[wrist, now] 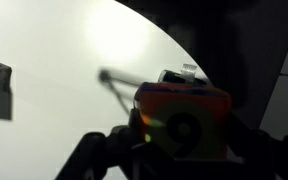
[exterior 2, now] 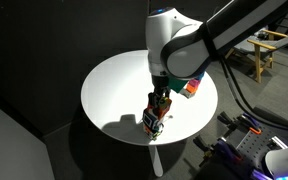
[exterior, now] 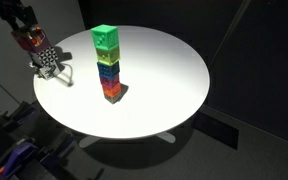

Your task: Remove the square plush toy from the top of the stack and put it on the table

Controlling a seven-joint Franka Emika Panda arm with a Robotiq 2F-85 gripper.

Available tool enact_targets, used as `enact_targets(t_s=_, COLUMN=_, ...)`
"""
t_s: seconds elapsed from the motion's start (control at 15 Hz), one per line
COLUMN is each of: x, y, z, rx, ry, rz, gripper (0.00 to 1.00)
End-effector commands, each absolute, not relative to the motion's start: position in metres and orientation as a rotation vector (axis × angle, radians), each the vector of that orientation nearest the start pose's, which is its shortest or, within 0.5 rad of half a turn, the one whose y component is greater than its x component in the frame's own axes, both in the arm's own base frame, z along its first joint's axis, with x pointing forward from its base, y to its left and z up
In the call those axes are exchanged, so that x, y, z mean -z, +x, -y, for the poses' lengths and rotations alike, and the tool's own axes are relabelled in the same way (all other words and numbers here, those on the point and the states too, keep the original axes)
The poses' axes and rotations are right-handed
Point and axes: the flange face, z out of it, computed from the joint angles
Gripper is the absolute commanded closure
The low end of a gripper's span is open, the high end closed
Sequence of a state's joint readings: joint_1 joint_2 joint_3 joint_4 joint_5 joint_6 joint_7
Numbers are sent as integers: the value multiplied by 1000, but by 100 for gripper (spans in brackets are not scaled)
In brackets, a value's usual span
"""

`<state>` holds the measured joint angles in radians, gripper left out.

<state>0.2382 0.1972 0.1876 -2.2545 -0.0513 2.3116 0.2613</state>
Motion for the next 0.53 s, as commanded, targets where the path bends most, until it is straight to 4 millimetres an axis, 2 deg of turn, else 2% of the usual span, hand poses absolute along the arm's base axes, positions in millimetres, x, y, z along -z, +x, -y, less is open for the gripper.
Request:
enact_targets(t_s=0.0, x=-268, y=481, z=-215, rx=-185, ry=-3168, rz=357, gripper=49)
enact_targets(t_s=0.33, x=-281, y=484, z=-213, rx=-176, ry=-3169, rz=341, gripper=79)
enact_targets(t_s=0.47, x=-286, y=486, z=-210, rx=-182, ry=-3172, rz=325, gripper=82)
